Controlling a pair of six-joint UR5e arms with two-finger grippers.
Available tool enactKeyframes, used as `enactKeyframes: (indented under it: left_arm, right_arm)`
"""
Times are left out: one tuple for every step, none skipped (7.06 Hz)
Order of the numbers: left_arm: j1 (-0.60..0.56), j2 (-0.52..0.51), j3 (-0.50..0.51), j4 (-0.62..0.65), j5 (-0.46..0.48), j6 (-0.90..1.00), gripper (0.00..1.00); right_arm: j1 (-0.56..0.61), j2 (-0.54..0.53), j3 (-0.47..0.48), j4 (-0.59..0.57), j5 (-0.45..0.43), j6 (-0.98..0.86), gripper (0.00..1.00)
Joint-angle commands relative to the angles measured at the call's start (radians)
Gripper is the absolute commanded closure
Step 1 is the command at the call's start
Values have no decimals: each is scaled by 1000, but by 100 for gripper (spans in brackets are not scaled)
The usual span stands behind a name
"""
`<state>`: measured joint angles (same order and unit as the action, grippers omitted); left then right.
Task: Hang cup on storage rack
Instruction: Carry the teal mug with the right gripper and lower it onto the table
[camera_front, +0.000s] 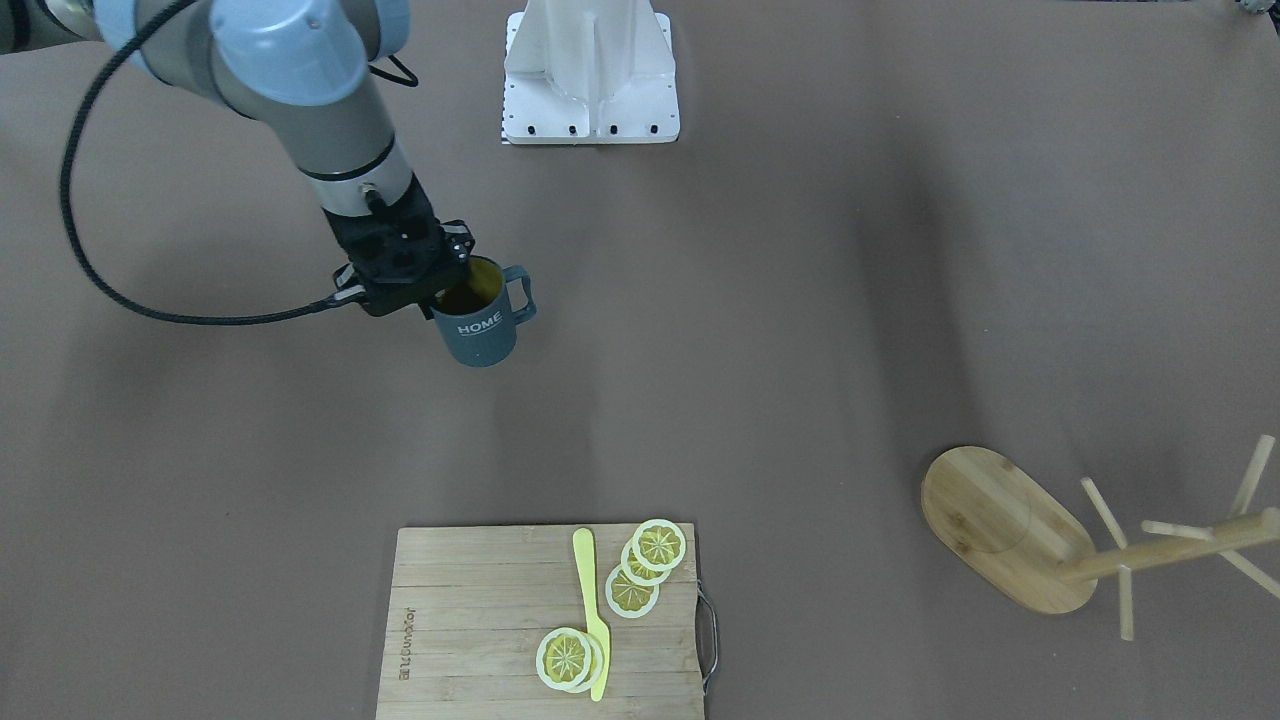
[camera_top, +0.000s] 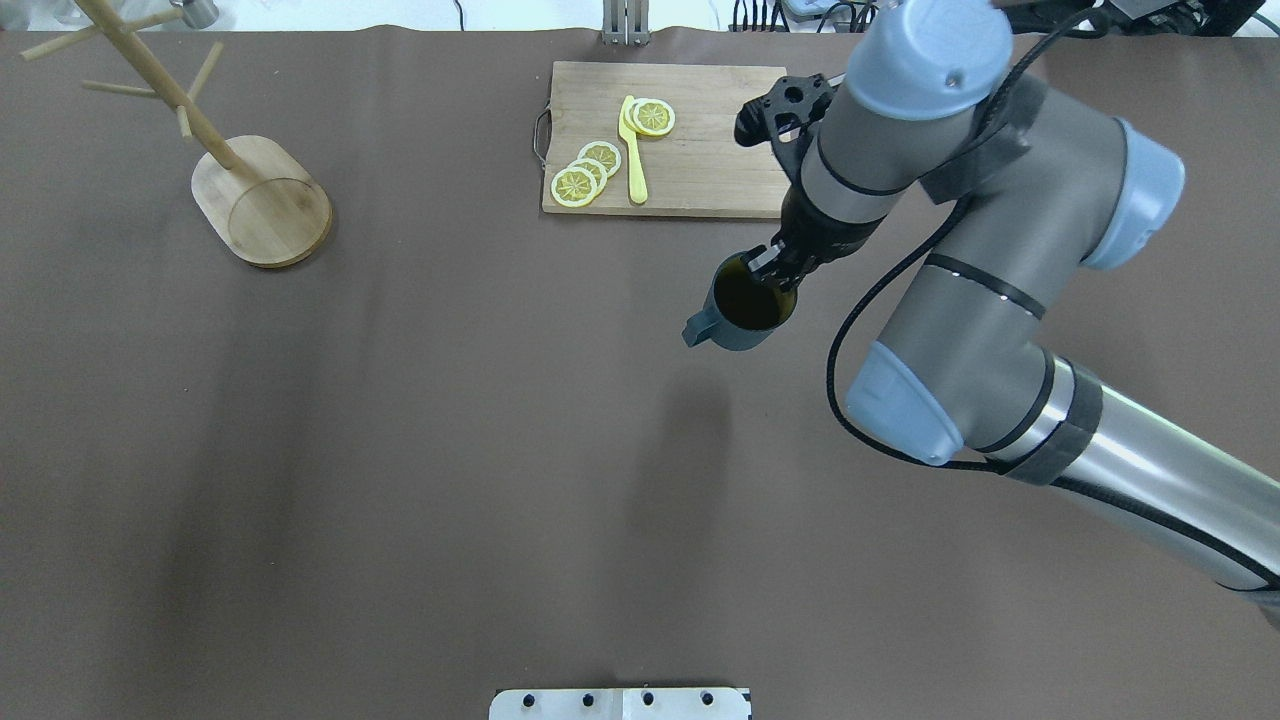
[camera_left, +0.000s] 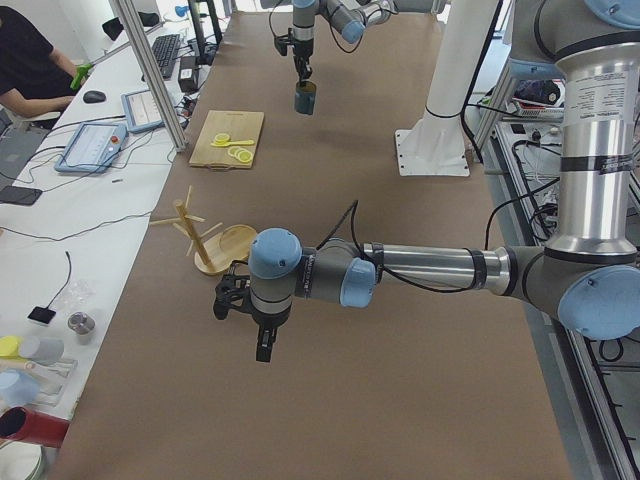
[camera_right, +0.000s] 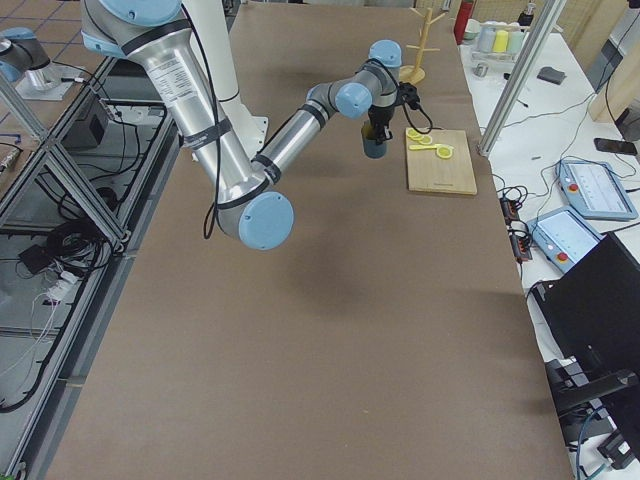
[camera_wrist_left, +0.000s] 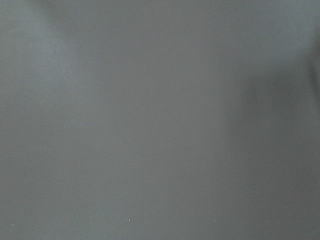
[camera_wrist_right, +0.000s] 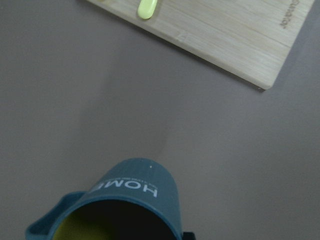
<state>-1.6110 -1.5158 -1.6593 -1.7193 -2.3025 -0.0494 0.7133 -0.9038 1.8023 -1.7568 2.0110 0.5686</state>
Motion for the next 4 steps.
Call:
enactKeyframes:
  left_arm:
    - [0, -1, 3, 1, 0, -3, 1]
    - [0, -1, 7, 6, -2, -4, 1]
    - [0, -1, 12, 6, -2, -4, 1]
    - [0, -3, 25, 0, -2, -3, 1]
  right_arm:
    - [-67, 118, -149, 48, -32, 14, 100]
    - [-70, 217, -272, 53, -35, 36, 100]
    - [-71, 242, -335, 115, -32, 112, 100]
    - [-71, 241, -354, 152, -26, 164, 100]
